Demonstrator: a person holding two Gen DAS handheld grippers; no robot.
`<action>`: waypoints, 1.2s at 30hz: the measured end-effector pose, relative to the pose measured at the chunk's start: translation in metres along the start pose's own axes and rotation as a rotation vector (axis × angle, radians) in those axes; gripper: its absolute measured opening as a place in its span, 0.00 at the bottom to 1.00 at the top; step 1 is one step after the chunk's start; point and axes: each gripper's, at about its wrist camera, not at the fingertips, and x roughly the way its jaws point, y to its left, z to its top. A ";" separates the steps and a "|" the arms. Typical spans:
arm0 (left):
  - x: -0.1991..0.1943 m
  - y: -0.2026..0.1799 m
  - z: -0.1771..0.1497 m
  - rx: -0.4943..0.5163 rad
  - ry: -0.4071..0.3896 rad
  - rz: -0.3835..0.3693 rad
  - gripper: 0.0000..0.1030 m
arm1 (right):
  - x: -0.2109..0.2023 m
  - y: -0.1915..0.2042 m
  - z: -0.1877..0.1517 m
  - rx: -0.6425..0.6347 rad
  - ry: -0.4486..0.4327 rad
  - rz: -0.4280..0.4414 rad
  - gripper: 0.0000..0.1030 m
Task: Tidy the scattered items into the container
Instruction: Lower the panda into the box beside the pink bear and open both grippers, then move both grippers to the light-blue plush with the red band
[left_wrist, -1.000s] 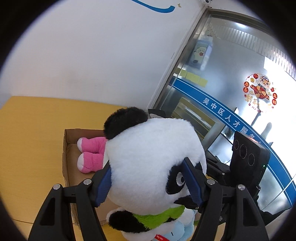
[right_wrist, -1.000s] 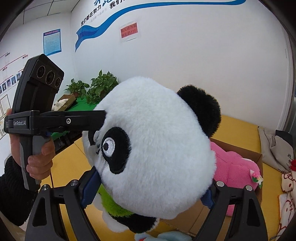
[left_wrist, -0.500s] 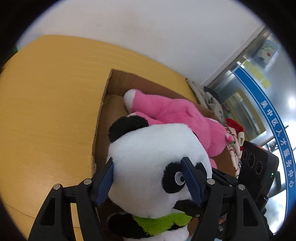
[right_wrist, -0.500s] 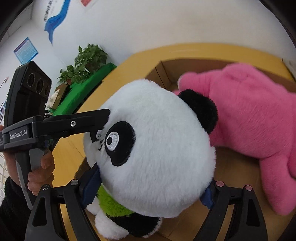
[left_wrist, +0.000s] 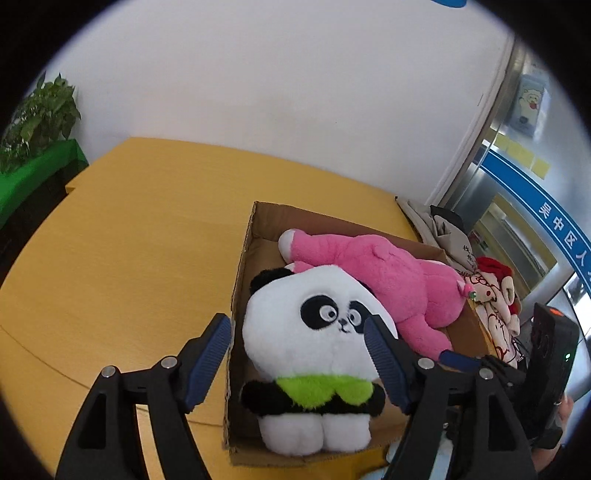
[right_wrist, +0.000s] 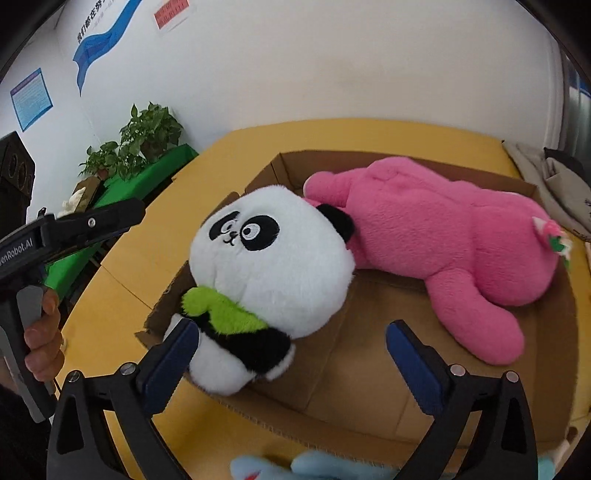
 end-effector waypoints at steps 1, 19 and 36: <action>-0.009 -0.006 -0.008 0.011 0.001 0.016 0.75 | -0.013 0.003 -0.006 -0.017 -0.018 -0.033 1.00; -0.080 -0.094 -0.111 0.105 0.014 -0.035 0.75 | -0.142 -0.012 -0.102 -0.006 -0.073 -0.262 1.00; -0.059 -0.137 -0.124 0.154 0.095 -0.164 0.75 | -0.177 -0.051 -0.123 0.106 -0.137 -0.219 1.00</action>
